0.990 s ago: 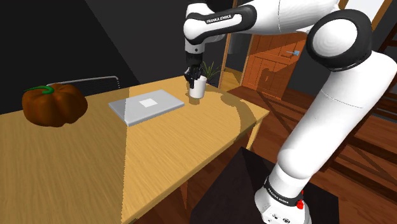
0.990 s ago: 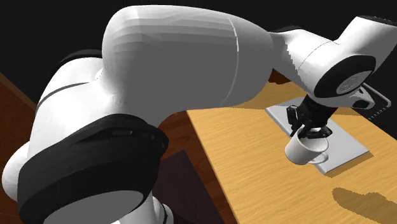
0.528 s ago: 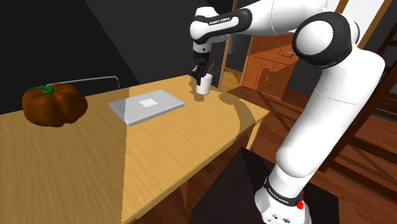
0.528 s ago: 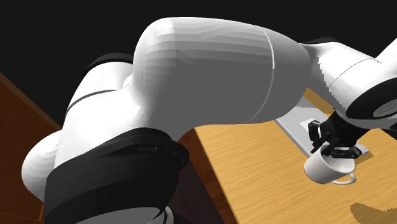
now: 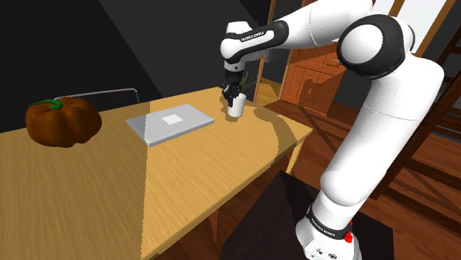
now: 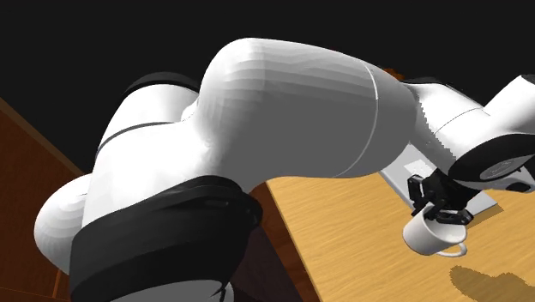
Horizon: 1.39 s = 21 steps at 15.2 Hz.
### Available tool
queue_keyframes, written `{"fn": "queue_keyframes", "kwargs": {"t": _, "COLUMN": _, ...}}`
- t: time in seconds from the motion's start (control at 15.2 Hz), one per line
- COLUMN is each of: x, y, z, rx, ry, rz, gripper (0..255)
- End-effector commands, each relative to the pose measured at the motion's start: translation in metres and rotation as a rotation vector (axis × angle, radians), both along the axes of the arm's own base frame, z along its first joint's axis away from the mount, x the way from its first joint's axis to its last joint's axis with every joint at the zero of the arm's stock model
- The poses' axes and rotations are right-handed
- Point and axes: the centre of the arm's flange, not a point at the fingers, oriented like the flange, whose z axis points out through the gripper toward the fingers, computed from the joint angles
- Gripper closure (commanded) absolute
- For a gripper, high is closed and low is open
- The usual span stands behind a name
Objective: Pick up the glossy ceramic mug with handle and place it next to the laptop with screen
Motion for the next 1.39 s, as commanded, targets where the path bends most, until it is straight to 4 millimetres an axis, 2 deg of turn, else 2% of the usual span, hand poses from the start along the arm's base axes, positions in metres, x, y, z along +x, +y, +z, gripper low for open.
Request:
{"fn": "queue_keyframes", "kwargs": {"t": 0.0, "x": 0.0, "y": 0.001, "z": -0.01, "rx": 0.0, "ry": -0.001, "rz": 0.0, "gripper": 255}}
{"fn": "queue_keyframes", "kwargs": {"t": 1.32, "x": 0.0, "y": 0.001, "z": -0.115, "rx": 0.0, "ry": -0.001, "rz": 0.0, "gripper": 255}}
